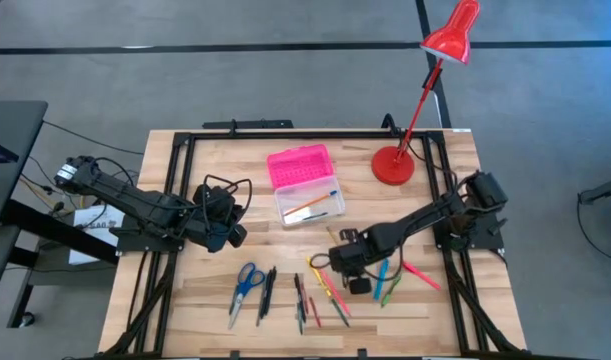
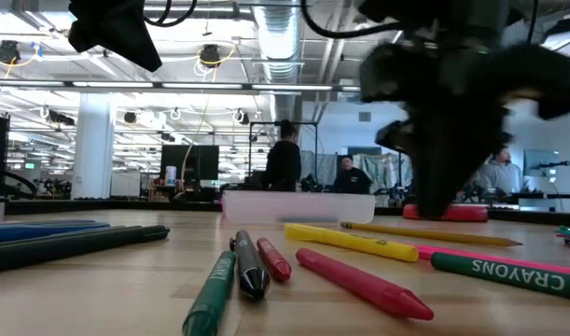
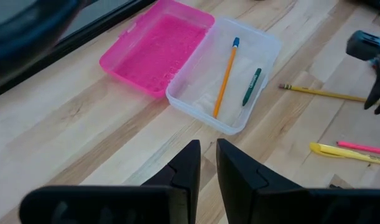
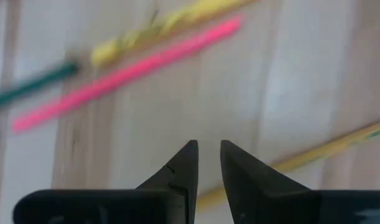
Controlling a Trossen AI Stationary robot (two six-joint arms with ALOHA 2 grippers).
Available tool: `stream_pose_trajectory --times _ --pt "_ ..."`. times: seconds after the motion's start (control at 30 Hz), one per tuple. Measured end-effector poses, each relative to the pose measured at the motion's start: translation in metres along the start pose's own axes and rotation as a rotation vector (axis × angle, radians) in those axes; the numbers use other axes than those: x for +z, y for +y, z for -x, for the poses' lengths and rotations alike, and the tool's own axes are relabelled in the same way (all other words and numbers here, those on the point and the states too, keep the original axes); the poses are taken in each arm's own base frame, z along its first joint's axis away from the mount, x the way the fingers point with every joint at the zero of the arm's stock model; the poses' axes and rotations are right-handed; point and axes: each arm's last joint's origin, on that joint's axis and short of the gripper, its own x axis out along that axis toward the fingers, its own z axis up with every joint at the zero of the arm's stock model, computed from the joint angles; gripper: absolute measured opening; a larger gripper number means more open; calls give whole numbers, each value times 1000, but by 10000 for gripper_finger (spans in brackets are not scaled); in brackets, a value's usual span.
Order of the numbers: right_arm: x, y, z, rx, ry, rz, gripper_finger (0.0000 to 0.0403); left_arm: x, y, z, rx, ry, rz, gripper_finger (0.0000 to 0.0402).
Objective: Pick & place school supplies into a supply box
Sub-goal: Put the yellow pencil into the pink supply box
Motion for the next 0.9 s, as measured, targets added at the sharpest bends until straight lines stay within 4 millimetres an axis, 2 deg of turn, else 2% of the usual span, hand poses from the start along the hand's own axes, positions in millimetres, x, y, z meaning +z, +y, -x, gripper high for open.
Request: stream_pose_trajectory --times 0.13,0.3,0.4,0.67,0.9 --pt "6 -15 6 -53 5 -44 60 0 0 0 -2 3 0 46" --pt "-6 -28 11 -108 156 -1 60 -1 0 0 -17 25 -1 46" --pt "-13 -26 8 -77 225 69 60 -1 -1 0 -18 28 0 46" --pt "-16 -6 0 -4 187 175 60 -1 -1 0 -25 35 6 46" --pt "-17 -2 -14 22 228 140 60 -1 -1 0 -25 35 5 46"
